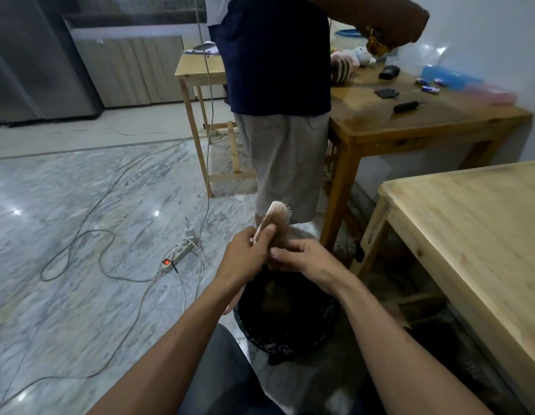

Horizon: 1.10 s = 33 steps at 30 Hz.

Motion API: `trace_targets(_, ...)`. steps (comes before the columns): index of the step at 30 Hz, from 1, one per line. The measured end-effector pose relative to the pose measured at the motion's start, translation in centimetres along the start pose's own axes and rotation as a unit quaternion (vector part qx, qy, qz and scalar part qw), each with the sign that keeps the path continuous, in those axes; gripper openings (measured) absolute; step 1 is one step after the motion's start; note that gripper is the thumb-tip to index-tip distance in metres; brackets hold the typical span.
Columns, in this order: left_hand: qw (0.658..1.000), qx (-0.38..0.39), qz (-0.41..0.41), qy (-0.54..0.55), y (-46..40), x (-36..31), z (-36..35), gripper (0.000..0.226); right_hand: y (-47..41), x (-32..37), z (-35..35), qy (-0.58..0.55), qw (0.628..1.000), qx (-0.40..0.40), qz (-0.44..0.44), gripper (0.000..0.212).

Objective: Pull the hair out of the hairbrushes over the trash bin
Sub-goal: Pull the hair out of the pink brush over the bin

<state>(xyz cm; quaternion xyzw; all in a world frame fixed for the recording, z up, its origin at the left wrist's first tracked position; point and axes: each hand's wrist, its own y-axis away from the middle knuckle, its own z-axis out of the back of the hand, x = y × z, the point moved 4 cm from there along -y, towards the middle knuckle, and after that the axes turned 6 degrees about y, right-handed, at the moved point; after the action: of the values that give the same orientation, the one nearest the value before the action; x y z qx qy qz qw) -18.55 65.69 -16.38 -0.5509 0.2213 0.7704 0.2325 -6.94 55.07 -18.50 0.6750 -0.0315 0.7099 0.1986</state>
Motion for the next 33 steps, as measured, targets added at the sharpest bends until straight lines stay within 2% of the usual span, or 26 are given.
trace_targets(2,0.999,-0.015,0.023,0.044,-0.2,0.0,0.3,0.048,0.1,-0.4,0.5,-0.005,0.997,-0.082,0.010,0.018)
trace_targets(4,0.991,-0.029,0.062,0.116,-0.2,0.1,0.8,0.047,0.7,0.3,0.9,0.032,0.992,-0.122,0.014,0.024)
trace_targets(7,0.967,-0.049,0.124,0.216,-0.2,0.0,1.1,0.043,1.4,2.6,0.9,0.100,0.985,-0.133,0.037,0.025)
trace_targets(10,0.942,-0.071,0.182,0.272,-0.8,-0.5,1.5,0.041,1.2,4.2,0.4,0.124,0.982,-0.130,0.058,0.024)
trace_targets(13,0.927,-0.082,0.210,0.299,-1.8,-0.6,2.0,0.041,0.9,4.7,0.3,0.122,0.982,-0.130,0.067,0.024)
trace_targets(17,0.925,-0.100,0.229,0.287,-2.5,0.7,2.5,0.044,1.2,4.2,0.1,0.130,0.983,-0.115,0.063,0.024)
trace_targets(19,0.929,-0.083,0.239,0.271,-2.7,1.8,2.4,0.049,1.6,3.6,0.1,0.122,0.985,-0.108,0.057,0.024)
trace_targets(23,0.929,0.029,0.256,0.266,-1.9,3.4,2.0,0.063,2.5,1.9,1.5,0.055,0.985,-0.162,0.020,0.024)
trace_targets(24,0.926,0.057,0.253,0.274,-1.3,3.4,2.0,0.057,2.6,1.5,1.9,0.047,0.983,-0.179,0.001,0.024)
trace_targets(27,0.911,0.136,0.228,0.315,0.0,2.8,1.7,0.019,2.5,0.3,2.7,0.032,0.977,-0.205,-0.051,0.025)
trace_targets(30,0.910,0.101,0.219,0.336,-0.4,4.1,1.8,0.017,2.5,0.2,2.7,0.015,0.976,-0.209,-0.063,0.023)
trace_targets(33,0.900,0.041,0.261,0.347,-1.2,5.7,1.9,0.019,2.5,0.6,2.3,0.054,0.978,-0.196,-0.050,0.023)
